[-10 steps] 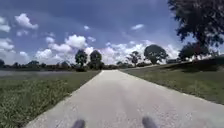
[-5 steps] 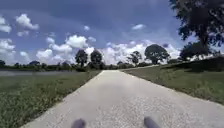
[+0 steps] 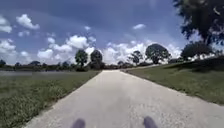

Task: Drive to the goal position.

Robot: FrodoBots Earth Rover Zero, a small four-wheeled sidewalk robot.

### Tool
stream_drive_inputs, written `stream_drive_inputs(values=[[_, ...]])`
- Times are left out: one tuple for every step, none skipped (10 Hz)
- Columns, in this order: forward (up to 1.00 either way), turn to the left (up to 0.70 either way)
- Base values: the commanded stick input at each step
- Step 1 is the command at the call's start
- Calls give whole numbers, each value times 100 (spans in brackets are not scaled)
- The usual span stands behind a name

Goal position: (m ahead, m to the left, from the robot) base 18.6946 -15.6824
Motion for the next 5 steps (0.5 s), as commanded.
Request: stream_drive_inputs(values=[[70,0],[70,0],[70,0],[70,0],[70,0]])
